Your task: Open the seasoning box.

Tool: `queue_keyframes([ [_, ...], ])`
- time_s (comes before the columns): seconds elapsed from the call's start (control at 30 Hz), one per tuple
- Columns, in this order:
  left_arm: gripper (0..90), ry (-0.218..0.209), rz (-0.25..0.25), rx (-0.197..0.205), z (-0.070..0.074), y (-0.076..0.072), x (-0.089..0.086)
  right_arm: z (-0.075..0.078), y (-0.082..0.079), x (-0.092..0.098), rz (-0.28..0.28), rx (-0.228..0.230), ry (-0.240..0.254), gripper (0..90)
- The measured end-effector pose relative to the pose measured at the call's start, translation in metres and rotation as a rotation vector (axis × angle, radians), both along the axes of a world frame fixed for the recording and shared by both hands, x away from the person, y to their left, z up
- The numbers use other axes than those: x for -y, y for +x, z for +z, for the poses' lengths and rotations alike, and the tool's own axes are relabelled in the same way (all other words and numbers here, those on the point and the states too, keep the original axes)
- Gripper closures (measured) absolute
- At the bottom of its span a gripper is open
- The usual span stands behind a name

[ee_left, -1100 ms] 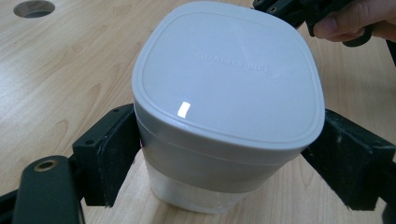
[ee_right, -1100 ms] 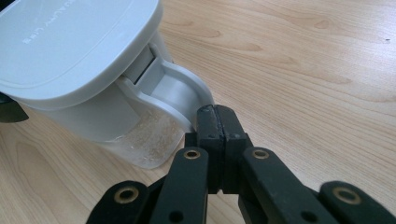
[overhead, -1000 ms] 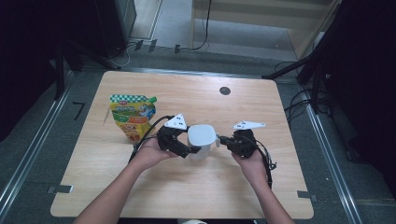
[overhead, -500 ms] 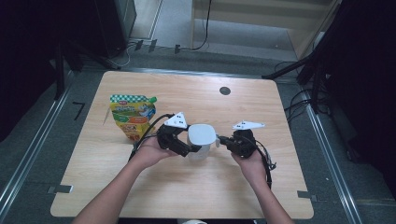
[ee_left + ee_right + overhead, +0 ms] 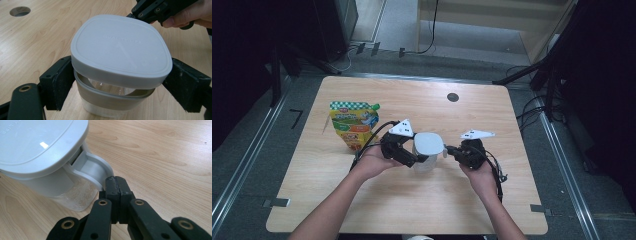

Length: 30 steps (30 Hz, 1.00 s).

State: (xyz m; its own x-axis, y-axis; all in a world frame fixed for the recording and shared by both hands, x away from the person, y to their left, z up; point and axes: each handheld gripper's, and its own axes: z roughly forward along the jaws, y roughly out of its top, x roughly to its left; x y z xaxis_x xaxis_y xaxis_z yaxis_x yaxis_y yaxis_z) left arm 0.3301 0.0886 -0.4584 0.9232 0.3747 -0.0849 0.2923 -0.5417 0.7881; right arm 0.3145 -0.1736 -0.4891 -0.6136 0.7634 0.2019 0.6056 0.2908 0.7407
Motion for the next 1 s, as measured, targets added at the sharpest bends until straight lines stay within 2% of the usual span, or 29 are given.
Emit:
queue_keyframes([
  [0.5, 14.6, -0.004, -0.01, 0.027, 0.011, 0.0, 0.006, 0.0, -0.001, -0.001, 0.0, -0.003, 0.003, 90.0],
  [0.57, 16.0, -0.009, -0.011, 0.012, 0.013, 0.001, 0.006, 0.0, -0.001, -0.001, 0.005, -0.005, 0.007, 90.0],
  [0.77, 16.1, -0.008, -0.015, 0.015, 0.012, 0.001, 0.006, -0.001, -0.001, -0.001, 0.008, -0.006, 0.006, 90.0],
  [1.0, 15.9, -0.038, -0.017, 0.036, 0.008, -0.001, 0.004, -0.003, -0.001, -0.001, 0.013, -0.005, -0.003, 90.0],
])
